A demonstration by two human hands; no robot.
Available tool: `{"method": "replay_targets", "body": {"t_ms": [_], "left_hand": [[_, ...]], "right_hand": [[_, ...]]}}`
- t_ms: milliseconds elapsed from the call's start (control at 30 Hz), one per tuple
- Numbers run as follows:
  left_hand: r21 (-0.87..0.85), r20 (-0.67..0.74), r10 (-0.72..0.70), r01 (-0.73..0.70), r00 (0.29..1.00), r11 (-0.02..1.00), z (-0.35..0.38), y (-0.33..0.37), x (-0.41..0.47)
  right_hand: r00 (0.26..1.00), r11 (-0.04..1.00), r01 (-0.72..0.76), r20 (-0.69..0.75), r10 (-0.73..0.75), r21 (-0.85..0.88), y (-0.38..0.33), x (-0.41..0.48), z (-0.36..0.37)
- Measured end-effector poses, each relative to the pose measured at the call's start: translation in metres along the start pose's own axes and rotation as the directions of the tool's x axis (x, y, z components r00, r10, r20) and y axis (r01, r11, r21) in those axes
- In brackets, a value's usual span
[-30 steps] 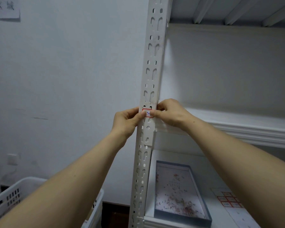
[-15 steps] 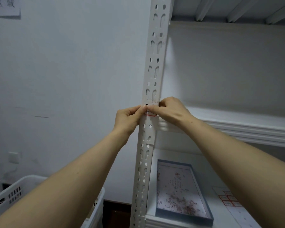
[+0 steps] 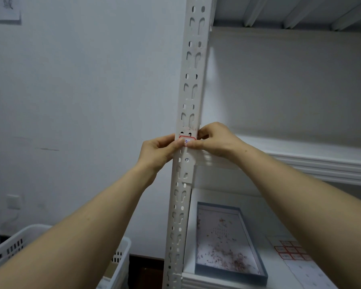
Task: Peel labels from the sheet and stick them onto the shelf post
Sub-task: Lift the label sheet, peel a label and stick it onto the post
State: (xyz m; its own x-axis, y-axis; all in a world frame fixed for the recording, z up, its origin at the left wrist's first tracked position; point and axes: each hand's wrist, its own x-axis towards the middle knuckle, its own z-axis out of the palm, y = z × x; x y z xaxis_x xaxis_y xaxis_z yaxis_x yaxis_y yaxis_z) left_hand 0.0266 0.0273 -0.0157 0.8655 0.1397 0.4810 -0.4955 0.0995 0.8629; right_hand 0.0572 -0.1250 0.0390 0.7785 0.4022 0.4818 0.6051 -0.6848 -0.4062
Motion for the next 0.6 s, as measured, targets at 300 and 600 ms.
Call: {"method": "replay_targets", "body": {"t_ms": [300, 600], "left_hand": [[-0.036, -0.067, -0.030, 0.028, 0.997, 0.999, 0.000, -0.003, 0.005], [0.378, -0.125, 0.132, -0.076, 0.983, 0.923, 0.002, -0.028, -0.068]], "right_hand": [[0.998, 0.999, -0.036, 0.045, 0.034, 0.026, 0.005, 0.003, -0.005], [0.905, 0.968, 0.116, -0.426, -0.010, 0.223, -0.016, -0.084, -0.003]]}}
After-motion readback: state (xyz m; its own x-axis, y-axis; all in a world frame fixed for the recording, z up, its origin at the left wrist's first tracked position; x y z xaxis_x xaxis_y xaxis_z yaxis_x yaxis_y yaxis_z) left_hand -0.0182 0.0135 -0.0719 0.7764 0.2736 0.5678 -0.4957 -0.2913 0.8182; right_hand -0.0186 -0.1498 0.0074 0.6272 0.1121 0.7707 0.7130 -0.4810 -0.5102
